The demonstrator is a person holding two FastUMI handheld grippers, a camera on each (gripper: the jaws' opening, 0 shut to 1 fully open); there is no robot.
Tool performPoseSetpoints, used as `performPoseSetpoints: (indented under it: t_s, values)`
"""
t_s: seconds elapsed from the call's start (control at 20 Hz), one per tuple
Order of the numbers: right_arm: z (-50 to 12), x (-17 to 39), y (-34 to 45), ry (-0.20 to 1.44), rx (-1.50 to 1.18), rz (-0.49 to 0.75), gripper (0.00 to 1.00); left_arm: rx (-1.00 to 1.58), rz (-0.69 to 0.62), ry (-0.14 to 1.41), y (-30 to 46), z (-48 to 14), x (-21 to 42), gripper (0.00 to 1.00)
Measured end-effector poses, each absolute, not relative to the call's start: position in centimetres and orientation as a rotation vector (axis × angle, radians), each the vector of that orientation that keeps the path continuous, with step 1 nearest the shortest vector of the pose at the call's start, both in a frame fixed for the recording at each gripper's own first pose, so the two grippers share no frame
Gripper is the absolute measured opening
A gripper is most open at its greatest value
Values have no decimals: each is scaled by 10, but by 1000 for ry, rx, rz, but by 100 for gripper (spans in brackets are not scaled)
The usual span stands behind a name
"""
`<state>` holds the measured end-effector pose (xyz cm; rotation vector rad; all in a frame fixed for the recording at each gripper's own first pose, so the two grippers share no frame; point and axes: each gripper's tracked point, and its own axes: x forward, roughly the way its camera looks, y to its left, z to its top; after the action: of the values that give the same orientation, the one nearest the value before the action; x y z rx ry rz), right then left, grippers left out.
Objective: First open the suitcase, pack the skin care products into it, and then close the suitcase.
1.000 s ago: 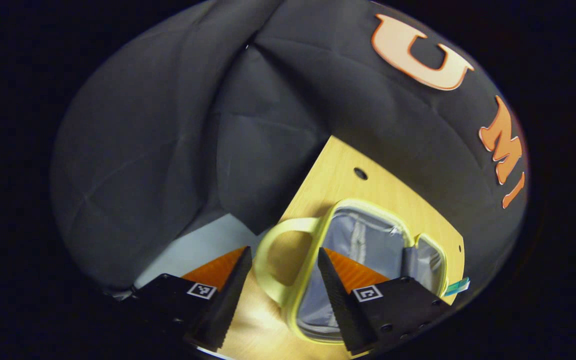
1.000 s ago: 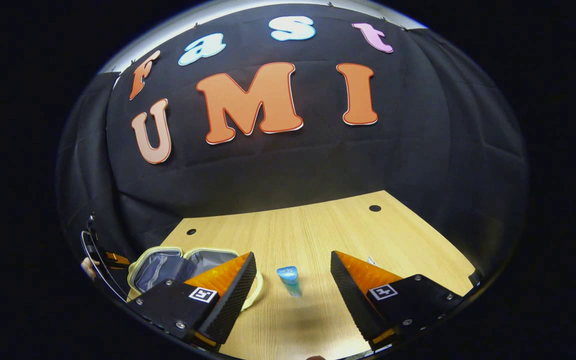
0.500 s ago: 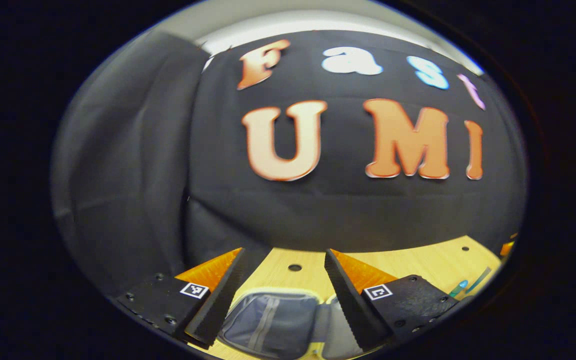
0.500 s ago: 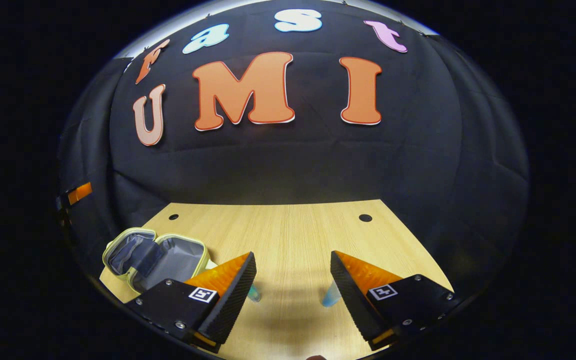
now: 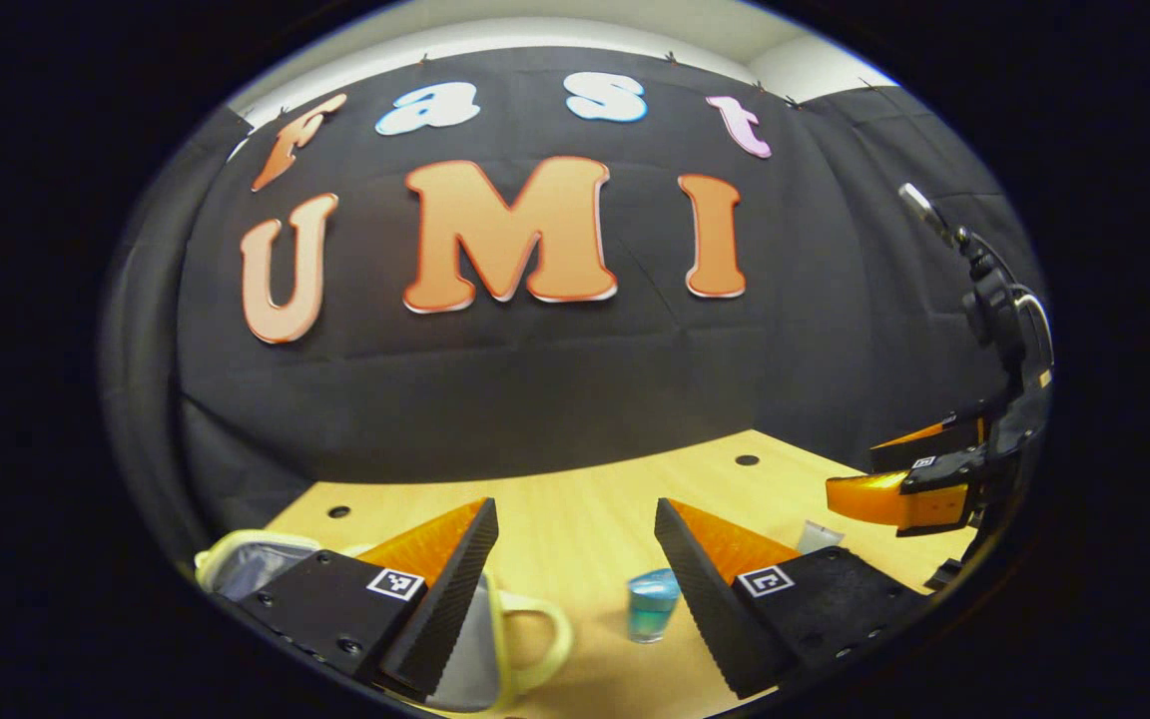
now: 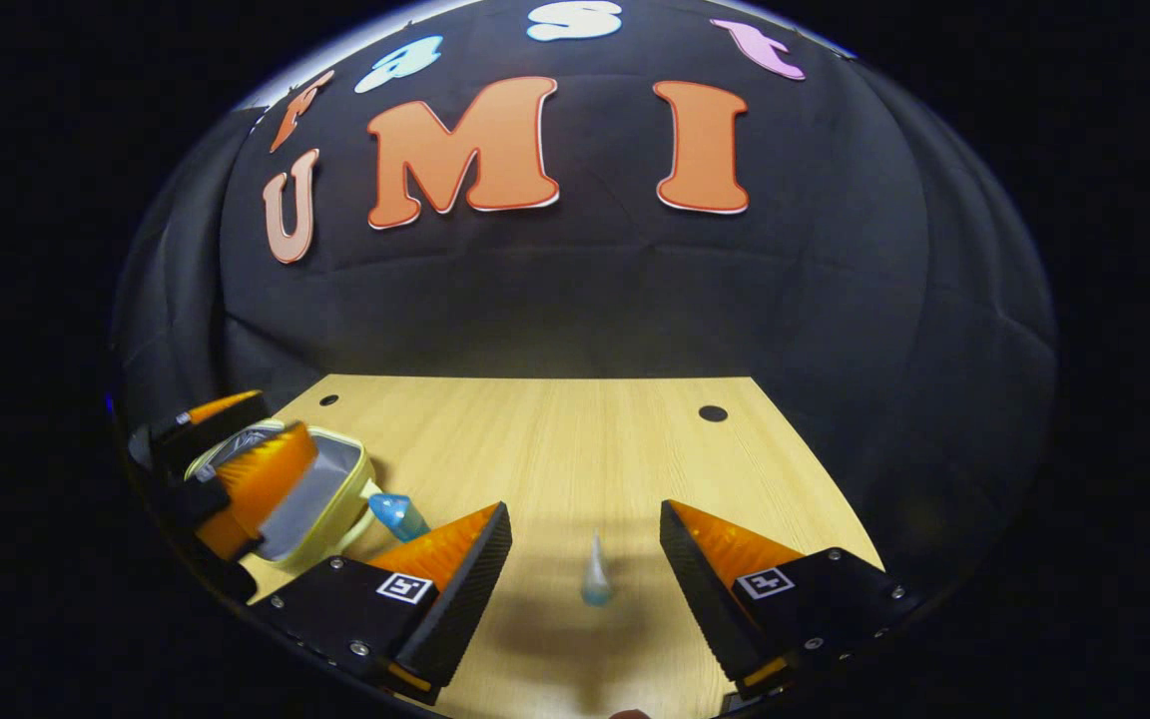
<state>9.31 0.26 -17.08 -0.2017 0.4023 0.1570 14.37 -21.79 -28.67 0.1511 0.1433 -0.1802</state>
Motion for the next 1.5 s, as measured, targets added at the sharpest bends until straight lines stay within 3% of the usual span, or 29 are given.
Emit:
performPoseSetpoints:
  t_s: [0.4, 0.55, 0.7, 0.85, 0.95, 1.0, 1.1, 1.5]
  values:
    - [-201, 88, -67, 480, -166, 89, 95, 42, -140, 395, -249, -410, 181, 98]
    - [-205, 87, -71, 488, -158, 93, 95, 93, -65, 453, -232, -437, 181, 98]
    - [-212, 84, -75, 504, -150, 95, 95, 95, -72, 509, -230, -458, 179, 100]
    - [-222, 77, -80, 530, -150, 94, 95, 128, -42, 525, -222, -472, 180, 96]
    - [-227, 72, -81, 548, -156, 94, 95, 135, -61, 539, -227, -476, 177, 75]
    - [-230, 69, -81, 558, -158, 93, 95, 133, -73, 538, -229, -481, 183, 59]
    - [-232, 65, -83, 566, -159, 89, 95, 141, -84, 542, -230, -476, 180, 48]
    - [-250, 70, -55, 592, -174, 154, 95, 87, -150, 573, -244, -449, 168, 46]
